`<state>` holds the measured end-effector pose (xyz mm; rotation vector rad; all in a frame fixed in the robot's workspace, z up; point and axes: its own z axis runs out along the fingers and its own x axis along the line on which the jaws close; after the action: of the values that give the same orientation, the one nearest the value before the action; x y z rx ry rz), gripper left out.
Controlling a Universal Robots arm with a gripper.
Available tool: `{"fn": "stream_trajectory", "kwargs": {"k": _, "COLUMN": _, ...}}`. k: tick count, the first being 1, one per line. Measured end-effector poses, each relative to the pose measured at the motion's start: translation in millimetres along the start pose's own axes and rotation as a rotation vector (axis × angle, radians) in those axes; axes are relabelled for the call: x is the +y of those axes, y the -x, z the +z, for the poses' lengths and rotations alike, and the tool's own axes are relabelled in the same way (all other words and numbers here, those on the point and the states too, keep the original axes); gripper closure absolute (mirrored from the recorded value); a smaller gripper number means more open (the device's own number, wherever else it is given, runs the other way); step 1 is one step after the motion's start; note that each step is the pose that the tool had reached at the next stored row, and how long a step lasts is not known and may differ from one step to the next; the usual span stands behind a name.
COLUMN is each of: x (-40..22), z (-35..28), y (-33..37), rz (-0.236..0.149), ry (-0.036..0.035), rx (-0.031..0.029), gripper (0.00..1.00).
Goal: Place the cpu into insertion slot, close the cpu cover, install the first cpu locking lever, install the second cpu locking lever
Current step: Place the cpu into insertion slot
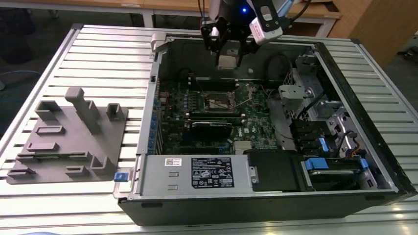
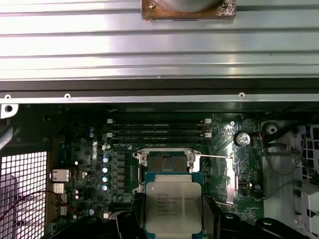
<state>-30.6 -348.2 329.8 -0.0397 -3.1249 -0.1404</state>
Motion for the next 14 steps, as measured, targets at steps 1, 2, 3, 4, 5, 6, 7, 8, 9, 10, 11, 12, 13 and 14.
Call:
{"fn": "stream_trajectory", "kwargs": {"k": 1, "x": 0.0, "z": 0.5, "y": 0.0, "rz": 0.000, "ry": -0.0001, "rx": 0.0000, "gripper": 0.46}}
{"fn": "stream_trajectory", "kwargs": {"k": 2, "x": 0.0, "z": 0.6, "y": 0.0, "rz": 0.000, "ry": -0.0002, "rx": 0.0001, "gripper": 0.46}}
{"fn": "stream_trajectory", "kwargs": {"k": 3, "x": 0.0, "z": 0.6, "y": 0.0, "rz": 0.000, "ry": -0.0003, "rx": 0.0001, "gripper": 0.46}}
{"fn": "stream_trajectory", "kwargs": {"k": 4, "x": -0.1, "z": 0.6, "y": 0.0, "rz": 0.000, "ry": -0.0003, "rx": 0.0001, "gripper": 0.46}}
{"fn": "stream_trajectory", "kwargs": {"k": 5, "x": -0.1, "z": 0.8, "y": 0.0, "rz": 0.000, "ry": -0.0001, "rx": 0.0001, "gripper": 0.46}}
{"fn": "stream_trajectory", "kwargs": {"k": 6, "x": -0.1, "z": 1.2, "y": 0.0, "rz": 0.000, "ry": 0.0001, "rx": -0.0001, "gripper": 0.46}}
{"fn": "stream_trajectory", "kwargs": {"k": 7, "x": -0.2, "z": 1.9, "y": 0.0, "rz": 0.000, "ry": 0.0003, "rx": -0.0002, "gripper": 0.46}}
{"fn": "stream_trajectory", "kwargs": {"k": 8, "x": -0.3, "z": 2.7, "y": 0.0, "rz": 0.000, "ry": 0.0001, "rx": 0.0000, "gripper": 0.46}}
{"fn": "stream_trajectory", "kwargs": {"k": 9, "x": -0.3, "z": 3.8, "y": 0.1, "rz": 0.000, "ry": 0.0000, "rx": 0.0000, "gripper": 0.46}}
{"fn": "stream_trajectory", "kwargs": {"k": 10, "x": -0.5, "z": 5.0, "y": 0.1, "rz": 0.000, "ry": 0.0000, "rx": 0.0000, "gripper": 0.46}}
{"fn": "stream_trajectory", "kwargs": {"k": 11, "x": -0.6, "z": 6.1, "y": 0.1, "rz": 0.000, "ry": 0.0000, "rx": -0.0001, "gripper": 0.46}}
{"fn": "stream_trajectory", "kwargs": {"k": 12, "x": -0.6, "z": 7.3, "y": 0.1, "rz": 0.000, "ry": 0.0000, "rx": -0.0001, "gripper": 0.46}}
{"fn": "stream_trajectory", "kwargs": {"k": 13, "x": -0.7, "z": 8.3, "y": 0.1, "rz": 0.000, "ry": 0.0000, "rx": -0.0002, "gripper": 0.46}}
{"fn": "stream_trajectory", "kwargs": {"k": 14, "x": -0.8, "z": 9.4, "y": 0.1, "rz": 0.000, "ry": 0.0000, "rx": -0.0002, "gripper": 0.46}}
